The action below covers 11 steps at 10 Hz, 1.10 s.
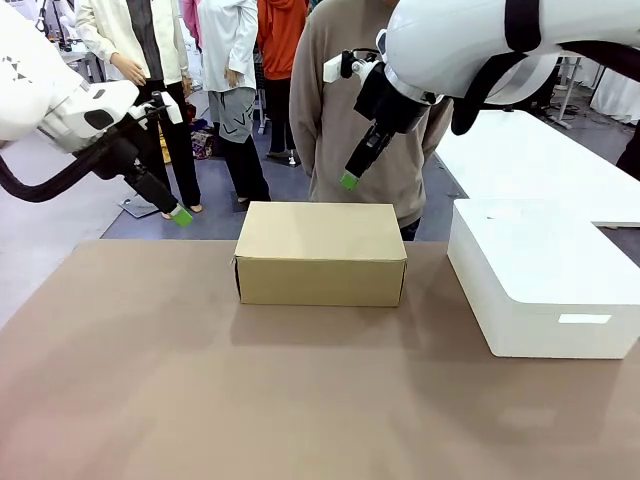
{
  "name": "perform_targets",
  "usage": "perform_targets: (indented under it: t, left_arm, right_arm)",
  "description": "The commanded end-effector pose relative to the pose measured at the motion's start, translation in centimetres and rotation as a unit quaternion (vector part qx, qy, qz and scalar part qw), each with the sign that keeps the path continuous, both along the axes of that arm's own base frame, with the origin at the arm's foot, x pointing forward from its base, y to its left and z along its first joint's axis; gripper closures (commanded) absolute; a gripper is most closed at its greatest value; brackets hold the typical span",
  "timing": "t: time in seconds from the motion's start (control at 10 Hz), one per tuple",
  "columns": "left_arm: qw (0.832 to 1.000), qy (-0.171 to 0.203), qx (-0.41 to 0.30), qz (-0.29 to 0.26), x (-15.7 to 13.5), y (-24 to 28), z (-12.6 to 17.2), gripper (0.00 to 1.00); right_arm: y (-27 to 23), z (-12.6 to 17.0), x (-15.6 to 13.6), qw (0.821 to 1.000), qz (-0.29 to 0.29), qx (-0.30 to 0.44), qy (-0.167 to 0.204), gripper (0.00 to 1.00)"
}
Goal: Pack the shoes into the box.
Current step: Press down on the lid of the Shoes Box.
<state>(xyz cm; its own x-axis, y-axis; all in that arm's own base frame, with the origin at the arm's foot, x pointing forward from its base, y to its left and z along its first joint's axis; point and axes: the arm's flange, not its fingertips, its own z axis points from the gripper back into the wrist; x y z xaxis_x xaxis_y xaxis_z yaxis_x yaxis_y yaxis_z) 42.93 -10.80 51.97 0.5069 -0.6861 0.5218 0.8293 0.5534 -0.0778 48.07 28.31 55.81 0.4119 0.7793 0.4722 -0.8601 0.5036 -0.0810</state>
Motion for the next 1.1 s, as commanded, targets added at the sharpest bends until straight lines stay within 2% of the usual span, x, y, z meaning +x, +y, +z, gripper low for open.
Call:
perform_targets:
  t: [0.0,0.1,0.2,0.3,0.4,0.7,0.8,0.9,1.0]
  left_arm:
    - [1.000,-0.012,0.009,0.002,-0.7,-0.5,0.5,0.00]
    - [1.000,-0.023,0.015,0.005,-1.4,-0.5,0.7,0.00]
    - [0.999,-0.039,0.012,0.012,-2.3,-0.4,1.0,0.00]
    - [0.998,-0.062,0.002,0.017,-3.3,-0.1,1.2,0.00]
    - [0.997,-0.068,0.002,0.027,-3.7,0.1,1.4,0.00]
    - [0.996,-0.074,0.006,0.054,-5.0,1.6,1.9,0.00]
    - [0.996,-0.059,-0.002,0.066,-4.9,2.2,1.9,0.00]
    - [0.997,-0.072,0.001,0.037,-4.4,1.3,2.2,0.00]
    - [0.997,-0.072,0.001,0.037,-4.4,1.3,2.2,0.00]
  right_arm:
    - [2.1,-0.3,2.0,0.998,-0.049,0.000,0.027,0.77]
    - [2.9,-0.8,3.0,0.997,-0.070,-0.007,0.022,0.96]
    - [3.8,-1.4,4.0,0.996,-0.085,-0.013,0.026,1.00]
    - [4.7,-2.5,5.3,0.994,-0.102,-0.019,0.025,1.00]
    - [5.5,-3.6,6.3,0.993,-0.115,-0.022,0.021,1.00]
    - [6.6,-7.0,9.1,0.987,-0.150,-0.041,0.034,1.00]
    - [6.7,-8.2,9.9,0.985,-0.160,-0.045,0.041,1.00]
    - [6.7,-9.2,10.5,0.984,-0.167,-0.050,0.040,1.00]
    - [6.9,-10.1,11.1,0.982,-0.175,-0.049,0.041,1.00]
